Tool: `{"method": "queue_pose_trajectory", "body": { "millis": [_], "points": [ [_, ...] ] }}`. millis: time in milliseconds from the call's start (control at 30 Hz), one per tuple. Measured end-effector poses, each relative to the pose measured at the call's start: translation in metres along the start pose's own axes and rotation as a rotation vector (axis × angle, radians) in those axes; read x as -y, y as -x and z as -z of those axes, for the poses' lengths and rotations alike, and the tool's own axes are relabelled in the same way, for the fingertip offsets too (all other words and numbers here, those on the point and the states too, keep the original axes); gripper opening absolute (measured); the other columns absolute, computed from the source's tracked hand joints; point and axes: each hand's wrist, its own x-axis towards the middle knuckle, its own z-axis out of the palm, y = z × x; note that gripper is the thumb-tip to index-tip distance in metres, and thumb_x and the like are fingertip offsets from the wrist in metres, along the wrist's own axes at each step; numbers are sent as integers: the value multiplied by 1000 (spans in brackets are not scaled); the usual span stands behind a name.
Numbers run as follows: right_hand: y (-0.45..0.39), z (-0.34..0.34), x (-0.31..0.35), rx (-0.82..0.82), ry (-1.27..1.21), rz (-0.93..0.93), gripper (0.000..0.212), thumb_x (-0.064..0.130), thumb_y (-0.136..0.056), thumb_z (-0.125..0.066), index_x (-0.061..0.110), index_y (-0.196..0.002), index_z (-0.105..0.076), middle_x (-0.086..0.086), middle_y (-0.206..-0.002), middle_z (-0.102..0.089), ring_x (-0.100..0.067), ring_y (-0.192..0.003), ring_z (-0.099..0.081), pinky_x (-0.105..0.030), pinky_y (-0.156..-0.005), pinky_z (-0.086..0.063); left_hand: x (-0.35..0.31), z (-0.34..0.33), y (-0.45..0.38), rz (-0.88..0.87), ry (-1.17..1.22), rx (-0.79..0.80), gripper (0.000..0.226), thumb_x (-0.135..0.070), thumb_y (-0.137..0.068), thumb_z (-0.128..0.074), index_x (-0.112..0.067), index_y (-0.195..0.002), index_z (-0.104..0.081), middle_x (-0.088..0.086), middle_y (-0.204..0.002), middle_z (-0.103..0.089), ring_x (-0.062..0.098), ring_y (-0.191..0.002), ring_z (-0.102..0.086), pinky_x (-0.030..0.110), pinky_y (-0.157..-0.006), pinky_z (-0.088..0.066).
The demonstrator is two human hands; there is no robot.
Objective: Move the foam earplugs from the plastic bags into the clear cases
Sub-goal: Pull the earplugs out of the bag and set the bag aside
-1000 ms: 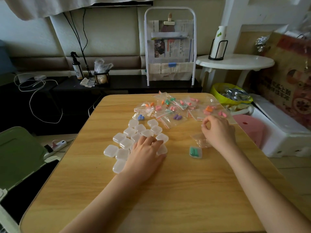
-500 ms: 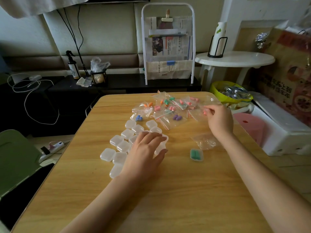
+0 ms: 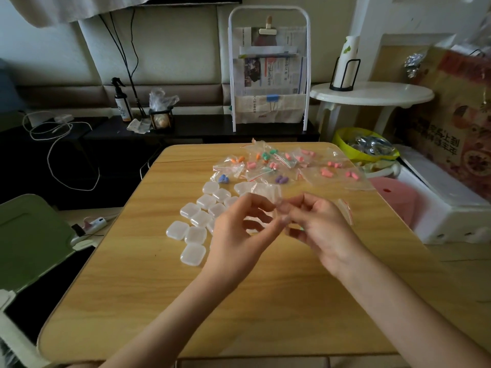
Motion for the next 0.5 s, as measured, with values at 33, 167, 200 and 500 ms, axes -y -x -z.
{"method": "queue_pose_trajectory", "body": {
  "millis": [33, 167, 200, 500],
  "points": [
    [4, -3, -1, 19, 3, -3, 33, 32, -54, -80, 12, -75, -63, 4, -59, -61, -8, -56, -57, -24, -58, -48, -2, 2, 1, 48, 55, 10, 30, -42, -76, -72, -15, -85, -63, -2, -81, -67, 12, -75, -64, 29, -67, -55],
    [13, -8, -4, 48, 51, 62, 16, 28, -71, -75, 13, -73, -69, -2, -57, -58, -15, -55, -50, -23, -54, -48, -5, 6, 2, 153, 173, 6, 38, -40, -81, -72, -4, -82, -59, 16, -81, -66, 23, -73, -66, 30, -66, -55],
    [13, -9, -5, 47, 104, 84, 11, 24, -79, -71, 14, -76, -71, -1, -59, -61, -14, -56, -53, -23, -55, -50, -5, 6, 3, 172, 179, -2, 36, -35, -82, -71, -3, -82, -57, 18, -81, -66, 24, -73, -67, 32, -67, -56],
    [8, -10, -11, 40, 211, 135, 12, 15, -92, -61, 13, -86, -71, -3, -69, -67, -10, -60, -60, -22, -59, -53, 0, 14, 0, 278, 229, -1, 29, -4, -74, -77, -2, -91, -53, 12, -81, -73, 21, -76, -70, 31, -74, -58]
  ]
}}
